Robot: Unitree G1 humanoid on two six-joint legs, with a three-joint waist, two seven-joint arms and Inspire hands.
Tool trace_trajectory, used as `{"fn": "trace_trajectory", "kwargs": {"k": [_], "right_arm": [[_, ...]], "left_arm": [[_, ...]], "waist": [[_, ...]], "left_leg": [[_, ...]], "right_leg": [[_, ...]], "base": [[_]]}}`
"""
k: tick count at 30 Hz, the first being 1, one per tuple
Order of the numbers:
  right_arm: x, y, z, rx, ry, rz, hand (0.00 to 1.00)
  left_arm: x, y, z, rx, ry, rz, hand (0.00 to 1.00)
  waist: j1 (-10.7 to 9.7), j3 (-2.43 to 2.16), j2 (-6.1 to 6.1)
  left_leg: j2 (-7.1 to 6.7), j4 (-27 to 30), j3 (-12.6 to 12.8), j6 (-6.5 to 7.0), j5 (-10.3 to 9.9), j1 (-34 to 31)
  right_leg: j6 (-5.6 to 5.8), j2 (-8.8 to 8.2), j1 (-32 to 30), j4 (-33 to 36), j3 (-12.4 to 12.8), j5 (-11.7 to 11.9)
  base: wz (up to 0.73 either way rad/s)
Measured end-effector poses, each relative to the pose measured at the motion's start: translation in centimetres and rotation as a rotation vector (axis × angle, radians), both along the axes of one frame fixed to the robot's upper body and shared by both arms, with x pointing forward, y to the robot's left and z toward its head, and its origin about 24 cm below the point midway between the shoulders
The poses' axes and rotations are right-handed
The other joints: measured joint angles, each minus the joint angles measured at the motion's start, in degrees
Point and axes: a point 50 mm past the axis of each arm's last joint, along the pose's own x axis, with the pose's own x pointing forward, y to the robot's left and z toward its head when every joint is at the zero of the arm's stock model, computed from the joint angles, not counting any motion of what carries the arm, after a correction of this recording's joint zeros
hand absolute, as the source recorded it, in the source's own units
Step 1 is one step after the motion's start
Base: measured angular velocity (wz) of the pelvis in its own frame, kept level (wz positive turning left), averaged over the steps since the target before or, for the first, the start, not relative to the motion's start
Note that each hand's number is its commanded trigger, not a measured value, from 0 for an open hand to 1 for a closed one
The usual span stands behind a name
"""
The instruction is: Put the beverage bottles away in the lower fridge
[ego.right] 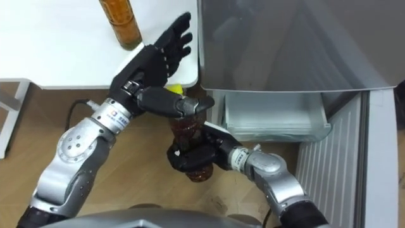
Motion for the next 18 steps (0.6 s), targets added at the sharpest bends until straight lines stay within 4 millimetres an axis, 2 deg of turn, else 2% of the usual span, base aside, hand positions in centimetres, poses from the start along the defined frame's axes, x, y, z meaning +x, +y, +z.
{"fn": "trace_trajectory", "kwargs": {"k": [5, 9, 13, 16, 18], "right_arm": [[-0.2, -0.4, -0.1, -0.004, 0.007, -0.016, 1.0], [-1.0, -0.8, -0.5, -0.012, 0.029, -0.028, 1.0], [-1.9, -1.6, -1.1, -0.035, 0.054, -0.06, 1.0], [-1.9, -2.5, -1.1, -0.048, 0.054, -0.094, 1.0], [-1.9, -3.2, -1.1, -0.054, 0.054, -0.129, 1.0]], "left_arm": [[0.1, 0.5, 1.4, -0.007, -0.072, 0.024, 0.0], [0.3, 1.5, 2.1, -0.002, -0.102, 0.077, 0.0], [0.7, 3.5, 2.6, 0.006, -0.129, 0.21, 0.0], [0.8, 5.2, 3.1, 0.005, -0.171, 0.339, 0.0], [0.8, 6.2, 3.4, 0.046, -0.206, 0.425, 0.0]], "waist": [[0.9, 0.09, -0.14], [1.4, -0.06, 0.08], [2.5, -0.41, 1.26], [3.3, -0.22, 2.28], [4.1, -0.32, 2.56]], "left_leg": [[-0.02, -0.5, -0.3, 0.0, 0.0, -0.3], [0.04, -0.7, 0.2, -0.03, 0.1, -0.1], [0.0, -0.9, 0.1, -0.03, 0.1, 0.3], [0.0, -0.9, 0.1, -0.01, 0.1, 0.4], [0.01, -1.1, 0.1, -0.05, 0.2, 0.4]], "right_leg": [[0.01, 0.02, 0.0, 0.0, -0.1, 0.0], [0.0, 0.05, 0.0, 0.0, 0.1, 0.0], [0.0, -0.04, 0.4, 0.0, -0.8, 0.0], [0.0, -0.11, 0.4, 0.0, -1.3, 0.0], [0.0, -0.11, 0.4, -0.1, -1.5, 0.0]], "base": [[0.0], [-0.01], [0.0], [0.0], [0.0]]}}
